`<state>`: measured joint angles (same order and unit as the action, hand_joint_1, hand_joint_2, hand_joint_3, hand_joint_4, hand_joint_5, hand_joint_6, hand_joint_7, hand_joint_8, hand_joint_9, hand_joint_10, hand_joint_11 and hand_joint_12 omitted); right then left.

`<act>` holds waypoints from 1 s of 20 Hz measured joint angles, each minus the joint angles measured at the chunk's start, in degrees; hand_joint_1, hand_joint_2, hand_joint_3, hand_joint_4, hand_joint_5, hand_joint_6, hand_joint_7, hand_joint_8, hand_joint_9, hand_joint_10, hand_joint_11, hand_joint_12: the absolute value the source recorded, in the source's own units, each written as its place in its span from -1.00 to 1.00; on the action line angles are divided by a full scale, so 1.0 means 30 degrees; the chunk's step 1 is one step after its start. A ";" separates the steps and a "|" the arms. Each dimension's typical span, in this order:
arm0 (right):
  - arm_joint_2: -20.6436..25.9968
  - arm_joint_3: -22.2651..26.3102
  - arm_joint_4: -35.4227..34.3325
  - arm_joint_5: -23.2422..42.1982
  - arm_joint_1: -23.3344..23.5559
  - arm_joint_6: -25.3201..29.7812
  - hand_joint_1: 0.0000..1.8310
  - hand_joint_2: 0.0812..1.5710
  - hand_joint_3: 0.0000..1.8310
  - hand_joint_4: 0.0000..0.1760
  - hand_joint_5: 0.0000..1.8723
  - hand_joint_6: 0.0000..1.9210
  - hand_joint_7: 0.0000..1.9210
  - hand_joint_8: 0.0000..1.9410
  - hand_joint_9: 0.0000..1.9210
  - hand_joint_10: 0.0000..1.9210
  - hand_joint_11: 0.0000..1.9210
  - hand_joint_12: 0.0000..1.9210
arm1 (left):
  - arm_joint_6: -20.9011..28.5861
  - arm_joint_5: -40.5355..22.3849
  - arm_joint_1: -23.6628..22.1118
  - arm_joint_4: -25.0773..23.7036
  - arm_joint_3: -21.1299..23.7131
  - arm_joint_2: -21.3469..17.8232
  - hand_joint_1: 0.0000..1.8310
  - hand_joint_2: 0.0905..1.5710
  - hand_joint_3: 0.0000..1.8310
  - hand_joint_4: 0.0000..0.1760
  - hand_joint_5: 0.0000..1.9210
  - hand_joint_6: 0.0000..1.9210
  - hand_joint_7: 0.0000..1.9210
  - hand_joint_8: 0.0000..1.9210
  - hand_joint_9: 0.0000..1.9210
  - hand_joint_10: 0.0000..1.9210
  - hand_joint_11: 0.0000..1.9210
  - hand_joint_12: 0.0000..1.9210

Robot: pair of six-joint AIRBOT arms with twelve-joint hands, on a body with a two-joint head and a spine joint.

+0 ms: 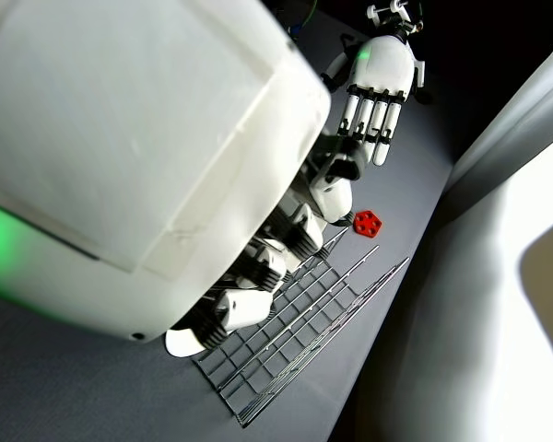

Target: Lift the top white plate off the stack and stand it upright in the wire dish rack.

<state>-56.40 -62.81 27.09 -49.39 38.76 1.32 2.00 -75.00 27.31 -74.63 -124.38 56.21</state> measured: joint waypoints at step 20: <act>0.1836 -0.0291 -0.0976 0.0925 0.0146 0.0721 0.62 0.43 -1.00 -1.00 -0.19 0.30 -0.14 -0.04 -0.04 0.03 -0.16 0.62 | -0.0007 0.0168 -0.0240 -0.0328 0.0219 0.0000 -0.59 0.16 -1.00 -1.00 -1.00 -1.00 -0.99 -1.00 -0.97 -1.00 -1.00 -0.83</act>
<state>-50.89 -63.68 24.16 -46.61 39.20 3.49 1.98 -74.50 26.59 -75.61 -123.72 56.21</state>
